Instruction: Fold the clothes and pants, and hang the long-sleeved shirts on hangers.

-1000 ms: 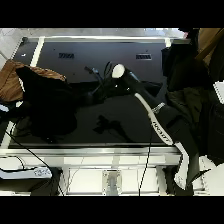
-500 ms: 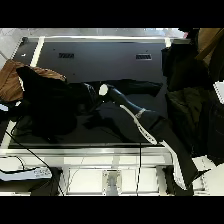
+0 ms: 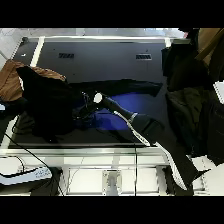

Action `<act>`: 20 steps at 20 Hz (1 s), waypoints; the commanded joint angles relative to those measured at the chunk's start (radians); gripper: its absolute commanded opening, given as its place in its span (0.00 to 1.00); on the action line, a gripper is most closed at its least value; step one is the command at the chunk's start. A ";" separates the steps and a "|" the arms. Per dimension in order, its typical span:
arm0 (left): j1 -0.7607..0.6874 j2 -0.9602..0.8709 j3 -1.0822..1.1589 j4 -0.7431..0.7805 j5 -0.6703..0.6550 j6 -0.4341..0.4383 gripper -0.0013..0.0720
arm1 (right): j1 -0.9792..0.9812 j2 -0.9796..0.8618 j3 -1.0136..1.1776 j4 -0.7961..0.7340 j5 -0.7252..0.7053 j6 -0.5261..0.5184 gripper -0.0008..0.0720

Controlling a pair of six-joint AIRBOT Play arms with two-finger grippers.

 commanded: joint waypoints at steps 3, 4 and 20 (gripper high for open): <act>0.000 0.007 0.000 0.000 -0.008 0.000 0.04 | 0.016 -0.007 0.001 0.030 -0.035 0.003 0.24; 0.000 0.007 0.000 0.001 -0.008 0.001 0.04 | 0.008 -0.006 0.002 0.040 -0.050 0.003 0.11; 0.055 0.548 0.084 0.145 -0.311 0.053 0.04 | -0.405 0.725 0.030 -0.904 0.776 -0.107 0.02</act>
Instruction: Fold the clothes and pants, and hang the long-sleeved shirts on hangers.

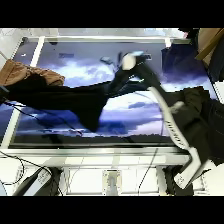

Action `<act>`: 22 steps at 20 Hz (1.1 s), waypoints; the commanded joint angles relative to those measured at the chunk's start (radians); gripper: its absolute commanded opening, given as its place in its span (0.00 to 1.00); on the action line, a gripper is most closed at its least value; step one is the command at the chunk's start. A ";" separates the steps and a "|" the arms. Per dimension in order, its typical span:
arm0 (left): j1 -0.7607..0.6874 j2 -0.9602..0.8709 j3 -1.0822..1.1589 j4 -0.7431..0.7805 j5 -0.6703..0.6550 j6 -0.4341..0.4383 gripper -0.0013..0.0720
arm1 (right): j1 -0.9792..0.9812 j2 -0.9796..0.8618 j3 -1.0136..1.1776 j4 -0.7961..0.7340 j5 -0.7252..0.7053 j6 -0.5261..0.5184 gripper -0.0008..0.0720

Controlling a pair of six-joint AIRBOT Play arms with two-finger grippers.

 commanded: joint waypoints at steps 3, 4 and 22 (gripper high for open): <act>0.016 0.231 0.030 0.082 -0.268 0.008 0.04 | -0.197 0.330 0.001 -0.221 0.184 -0.056 0.02; 0.016 0.244 0.029 0.080 -0.303 0.008 0.04 | -0.222 0.359 0.001 -0.221 0.175 -0.056 0.02; 0.017 -0.051 -0.028 0.171 -0.025 -0.060 0.04 | -0.282 -0.014 -0.167 0.570 -0.253 -0.358 0.47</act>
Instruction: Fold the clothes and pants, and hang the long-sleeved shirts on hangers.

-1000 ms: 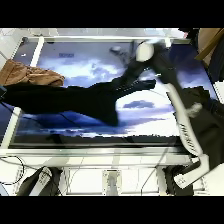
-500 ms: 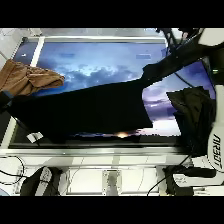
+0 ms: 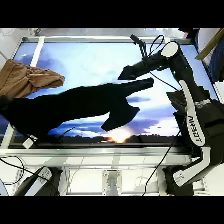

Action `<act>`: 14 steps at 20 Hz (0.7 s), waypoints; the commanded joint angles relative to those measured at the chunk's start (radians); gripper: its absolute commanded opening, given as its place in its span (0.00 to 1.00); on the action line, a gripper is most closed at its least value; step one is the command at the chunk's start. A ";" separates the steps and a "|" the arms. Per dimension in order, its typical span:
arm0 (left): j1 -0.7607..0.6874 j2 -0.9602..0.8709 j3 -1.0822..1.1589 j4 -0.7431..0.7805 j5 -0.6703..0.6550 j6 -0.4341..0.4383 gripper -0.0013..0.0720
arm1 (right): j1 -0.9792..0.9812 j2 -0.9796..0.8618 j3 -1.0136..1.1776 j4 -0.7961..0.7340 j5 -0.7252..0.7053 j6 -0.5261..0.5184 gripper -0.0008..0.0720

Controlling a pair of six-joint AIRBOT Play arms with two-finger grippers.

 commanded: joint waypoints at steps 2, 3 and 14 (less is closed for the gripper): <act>-0.003 -0.011 0.000 -0.021 0.058 -0.012 0.16 | -0.030 -0.019 0.035 -0.072 0.148 0.065 0.47; -0.003 -0.010 0.000 -0.021 0.056 -0.012 0.57 | -0.044 -0.010 0.037 -0.181 0.224 0.098 0.47; 0.176 0.037 -0.064 0.129 -0.259 -0.012 0.92 | -0.101 -0.005 -0.332 -0.300 -0.035 0.285 0.76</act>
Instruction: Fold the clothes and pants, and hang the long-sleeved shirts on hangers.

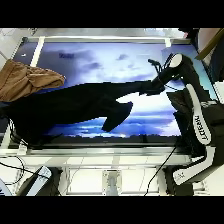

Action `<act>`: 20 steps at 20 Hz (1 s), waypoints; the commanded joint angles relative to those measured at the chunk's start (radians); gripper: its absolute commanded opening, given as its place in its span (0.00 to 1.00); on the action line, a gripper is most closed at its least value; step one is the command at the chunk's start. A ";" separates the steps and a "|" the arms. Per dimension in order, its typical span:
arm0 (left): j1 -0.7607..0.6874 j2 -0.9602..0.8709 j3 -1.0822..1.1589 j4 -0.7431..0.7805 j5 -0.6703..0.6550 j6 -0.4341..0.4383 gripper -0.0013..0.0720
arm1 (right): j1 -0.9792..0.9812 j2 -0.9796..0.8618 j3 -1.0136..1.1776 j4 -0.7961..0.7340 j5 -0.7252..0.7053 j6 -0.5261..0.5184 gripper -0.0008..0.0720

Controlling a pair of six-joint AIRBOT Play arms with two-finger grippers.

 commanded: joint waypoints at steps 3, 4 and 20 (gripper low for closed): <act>0.090 0.004 -0.113 0.021 -0.065 0.000 0.92 | 0.058 -0.121 -0.101 0.145 -0.229 0.048 0.75; 0.090 0.004 -0.133 0.017 -0.060 0.000 0.92 | 0.063 -0.148 -0.101 0.163 -0.236 0.050 0.75; 0.089 0.003 -0.165 -0.063 -0.005 0.000 0.92 | 0.061 -0.190 0.077 0.140 -0.085 0.075 0.02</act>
